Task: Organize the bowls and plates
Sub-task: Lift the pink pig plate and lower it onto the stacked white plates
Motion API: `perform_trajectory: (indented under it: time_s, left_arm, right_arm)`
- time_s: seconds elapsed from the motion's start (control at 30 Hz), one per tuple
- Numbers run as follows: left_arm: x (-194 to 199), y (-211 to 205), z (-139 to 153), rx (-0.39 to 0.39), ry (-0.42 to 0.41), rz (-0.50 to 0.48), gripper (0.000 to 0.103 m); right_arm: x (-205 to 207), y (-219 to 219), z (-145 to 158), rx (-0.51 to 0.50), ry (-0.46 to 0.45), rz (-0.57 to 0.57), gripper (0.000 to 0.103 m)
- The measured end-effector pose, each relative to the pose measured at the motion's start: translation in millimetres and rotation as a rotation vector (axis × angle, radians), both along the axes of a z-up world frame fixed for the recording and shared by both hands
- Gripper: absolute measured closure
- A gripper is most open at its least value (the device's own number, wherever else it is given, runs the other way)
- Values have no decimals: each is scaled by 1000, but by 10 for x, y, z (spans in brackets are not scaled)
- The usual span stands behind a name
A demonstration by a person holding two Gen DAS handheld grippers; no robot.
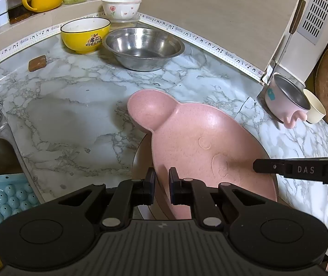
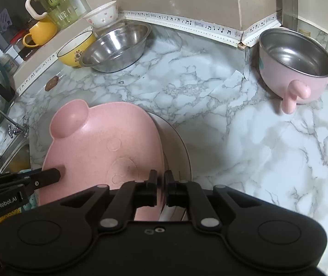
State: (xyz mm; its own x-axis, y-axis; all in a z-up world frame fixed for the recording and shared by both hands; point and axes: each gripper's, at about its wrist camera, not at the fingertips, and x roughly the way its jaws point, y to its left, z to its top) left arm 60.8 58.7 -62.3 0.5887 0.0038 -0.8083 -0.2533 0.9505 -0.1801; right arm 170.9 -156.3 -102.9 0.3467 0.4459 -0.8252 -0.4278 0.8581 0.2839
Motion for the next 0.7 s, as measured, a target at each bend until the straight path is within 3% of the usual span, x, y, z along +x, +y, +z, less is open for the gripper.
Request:
perform_trajectory:
  time_s: [0.33,0.7]
  left_arm:
    - [57,38,-97,-32,36,14,91]
    - [-11,76,31,-6,-8,4,91]
  right_arm:
    - [-6,-41,-7,12,3,-2,94]
    - [-70,-74,87,24,-8,14,94]
